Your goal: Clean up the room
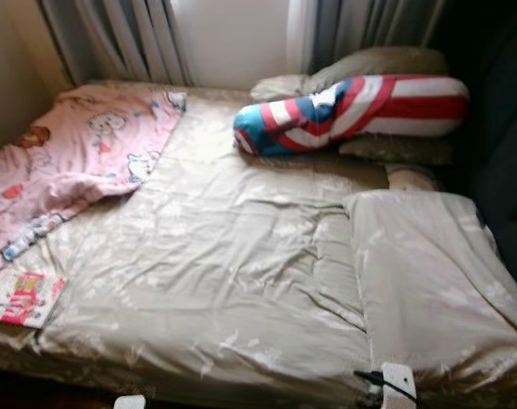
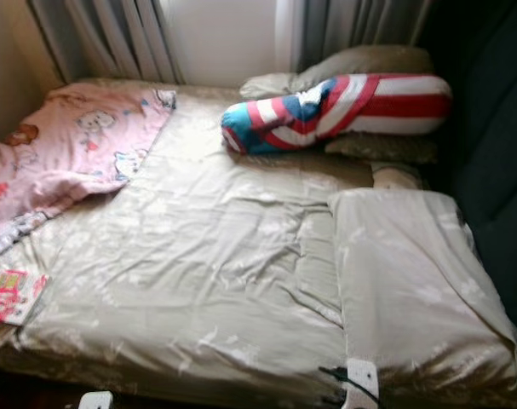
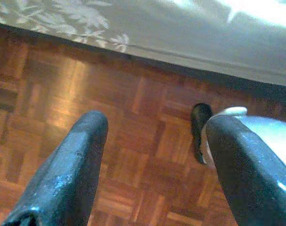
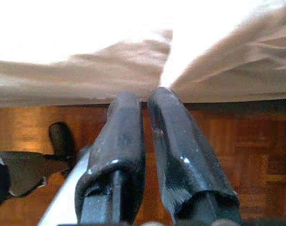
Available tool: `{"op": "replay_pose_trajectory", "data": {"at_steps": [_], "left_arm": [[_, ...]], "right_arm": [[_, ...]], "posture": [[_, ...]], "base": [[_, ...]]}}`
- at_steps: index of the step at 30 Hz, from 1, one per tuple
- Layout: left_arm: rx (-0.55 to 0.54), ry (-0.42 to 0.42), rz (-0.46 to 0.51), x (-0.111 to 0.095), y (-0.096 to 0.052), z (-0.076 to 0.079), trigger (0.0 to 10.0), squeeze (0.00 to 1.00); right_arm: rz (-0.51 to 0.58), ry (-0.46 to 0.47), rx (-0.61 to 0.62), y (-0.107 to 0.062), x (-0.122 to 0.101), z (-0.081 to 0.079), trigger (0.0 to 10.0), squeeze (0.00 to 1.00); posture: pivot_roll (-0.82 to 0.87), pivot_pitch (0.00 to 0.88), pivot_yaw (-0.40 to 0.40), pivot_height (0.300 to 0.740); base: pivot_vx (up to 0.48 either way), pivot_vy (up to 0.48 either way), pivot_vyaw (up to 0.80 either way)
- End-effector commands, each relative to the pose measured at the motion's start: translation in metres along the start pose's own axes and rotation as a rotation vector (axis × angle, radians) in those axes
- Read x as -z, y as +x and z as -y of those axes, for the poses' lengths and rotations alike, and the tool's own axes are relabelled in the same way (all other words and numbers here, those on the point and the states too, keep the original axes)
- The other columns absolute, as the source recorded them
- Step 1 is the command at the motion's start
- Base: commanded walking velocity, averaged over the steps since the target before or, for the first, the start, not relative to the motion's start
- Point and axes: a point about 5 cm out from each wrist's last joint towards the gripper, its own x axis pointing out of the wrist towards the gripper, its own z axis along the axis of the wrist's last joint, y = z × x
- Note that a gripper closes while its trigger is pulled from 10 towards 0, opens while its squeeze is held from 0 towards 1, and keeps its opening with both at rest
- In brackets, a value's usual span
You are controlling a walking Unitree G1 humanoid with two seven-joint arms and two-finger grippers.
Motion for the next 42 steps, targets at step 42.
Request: {"op": "replay_pose_trajectory", "data": {"at_steps": [42], "left_arm": [[-0.002,-0.014,-0.046,0.013,-0.003,0.003,10.0,0.0]], "right_arm": [[-0.056,-0.043,-0.022,-0.003,0.022,-0.011,10.0,0.0]], "posture": [[-0.02,0.082,0.032,0.74]], "base": [[0.0,0.395,0.0]]}}
